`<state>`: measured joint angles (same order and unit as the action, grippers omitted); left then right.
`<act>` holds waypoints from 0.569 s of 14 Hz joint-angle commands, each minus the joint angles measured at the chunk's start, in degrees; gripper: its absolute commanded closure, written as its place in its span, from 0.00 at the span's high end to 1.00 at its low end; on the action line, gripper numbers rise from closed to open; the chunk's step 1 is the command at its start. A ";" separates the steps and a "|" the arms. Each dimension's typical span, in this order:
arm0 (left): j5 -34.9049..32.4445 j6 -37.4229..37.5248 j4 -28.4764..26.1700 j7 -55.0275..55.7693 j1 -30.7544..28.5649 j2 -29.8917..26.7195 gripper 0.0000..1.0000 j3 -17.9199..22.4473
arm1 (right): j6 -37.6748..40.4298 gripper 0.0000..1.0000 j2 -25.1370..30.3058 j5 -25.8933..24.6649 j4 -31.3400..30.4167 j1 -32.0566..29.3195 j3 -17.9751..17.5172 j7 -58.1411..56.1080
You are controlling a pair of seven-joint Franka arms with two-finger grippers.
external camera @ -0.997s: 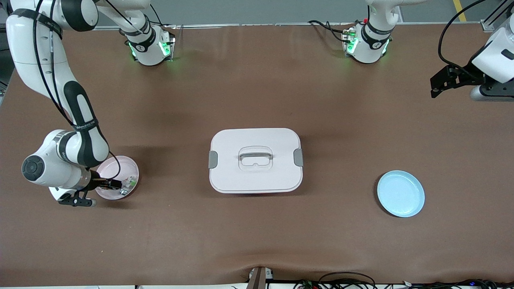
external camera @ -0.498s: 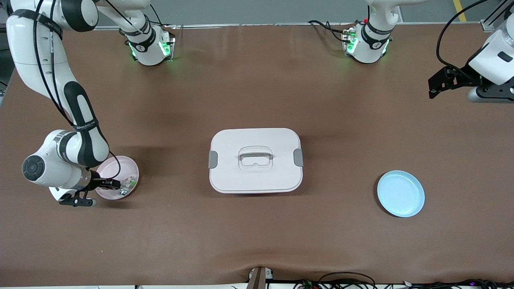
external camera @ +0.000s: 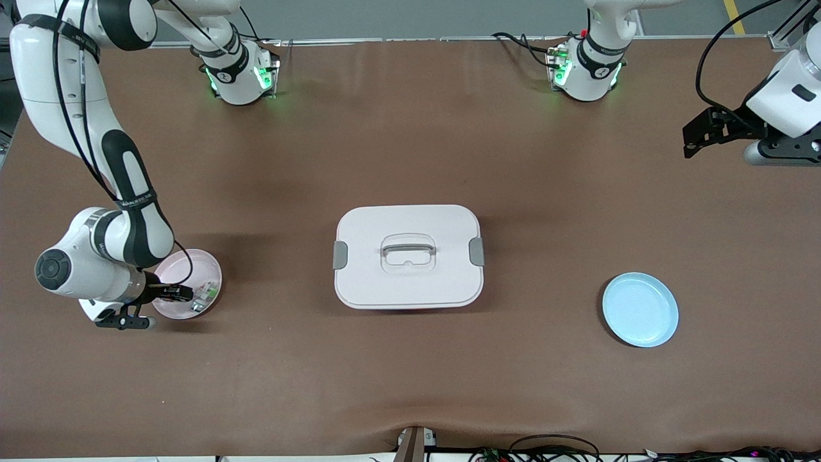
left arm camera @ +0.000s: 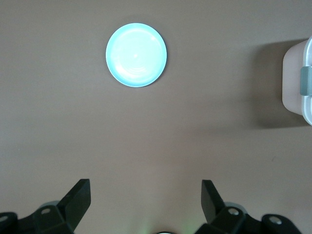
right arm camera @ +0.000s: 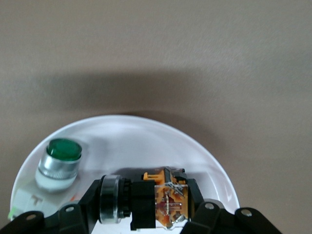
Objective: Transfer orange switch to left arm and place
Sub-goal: 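Close the right gripper on the black-orange switch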
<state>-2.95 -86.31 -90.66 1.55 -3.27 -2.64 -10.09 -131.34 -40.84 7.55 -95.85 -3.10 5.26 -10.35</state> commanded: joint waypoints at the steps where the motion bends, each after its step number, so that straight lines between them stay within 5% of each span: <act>1: 1.01 0.44 -0.13 0.30 -0.16 -0.43 1.00 -0.20 | 4.93 0.42 1.72 -0.08 0.04 -0.16 -0.25 -1.34; 8: 1.01 0.35 0.13 0.30 0.01 -0.08 1.00 -0.20 | 25.86 0.42 3.04 4.02 8.57 -0.24 -0.52 -0.63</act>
<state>-2.95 -86.31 -90.68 1.55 -3.24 -2.64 -10.13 -108.68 -38.49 8.56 -88.19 -3.01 5.11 -10.92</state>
